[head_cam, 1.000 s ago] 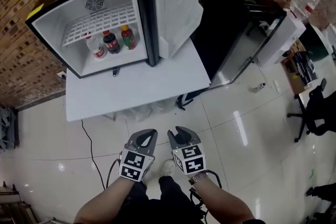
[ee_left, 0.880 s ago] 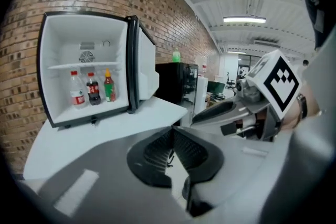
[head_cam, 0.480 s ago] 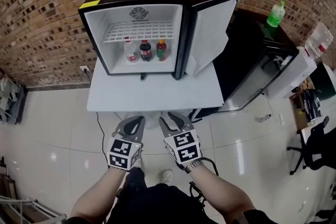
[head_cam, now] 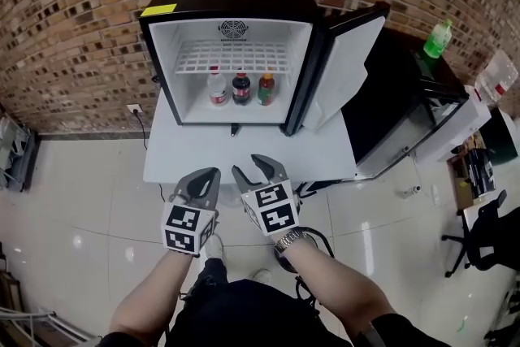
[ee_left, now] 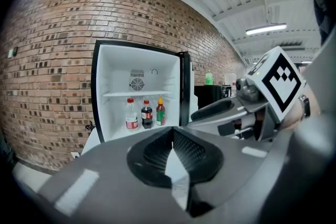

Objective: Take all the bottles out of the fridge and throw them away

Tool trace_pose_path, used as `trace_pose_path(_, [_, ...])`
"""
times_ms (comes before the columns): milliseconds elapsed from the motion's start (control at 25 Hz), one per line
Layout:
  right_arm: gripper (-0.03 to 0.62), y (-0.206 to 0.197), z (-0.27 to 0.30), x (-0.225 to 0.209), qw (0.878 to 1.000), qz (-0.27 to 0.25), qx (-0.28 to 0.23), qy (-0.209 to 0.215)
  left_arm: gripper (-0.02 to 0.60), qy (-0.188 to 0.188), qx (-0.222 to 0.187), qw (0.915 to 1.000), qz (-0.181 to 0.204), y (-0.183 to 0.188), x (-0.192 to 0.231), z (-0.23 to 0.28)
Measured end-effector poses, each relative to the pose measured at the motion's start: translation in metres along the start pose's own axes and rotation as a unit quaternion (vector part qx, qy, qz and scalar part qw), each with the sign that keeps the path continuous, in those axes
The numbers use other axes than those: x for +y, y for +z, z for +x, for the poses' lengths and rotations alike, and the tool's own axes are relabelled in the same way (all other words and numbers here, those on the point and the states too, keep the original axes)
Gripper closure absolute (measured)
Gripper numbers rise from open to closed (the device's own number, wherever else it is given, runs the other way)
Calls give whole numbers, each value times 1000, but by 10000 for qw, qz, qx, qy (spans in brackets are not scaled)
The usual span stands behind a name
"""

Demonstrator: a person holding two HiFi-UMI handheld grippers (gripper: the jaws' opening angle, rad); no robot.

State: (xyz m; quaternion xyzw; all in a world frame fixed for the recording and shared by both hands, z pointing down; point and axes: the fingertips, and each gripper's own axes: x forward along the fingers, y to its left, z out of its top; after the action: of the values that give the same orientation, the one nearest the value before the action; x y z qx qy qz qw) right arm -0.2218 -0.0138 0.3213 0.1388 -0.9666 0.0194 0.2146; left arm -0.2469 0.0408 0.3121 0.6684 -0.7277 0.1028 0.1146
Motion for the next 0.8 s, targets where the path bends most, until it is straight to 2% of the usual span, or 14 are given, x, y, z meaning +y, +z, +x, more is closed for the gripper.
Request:
trace_pose_path(400, [382,46,103,-14,9991,225,51,-347,577,-185,31,9997,185,24,92,41])
trace_pose_path(800, [331,60,202,-43,9953,485,189,-819,577,-484,157,9983,284,24,157,82])
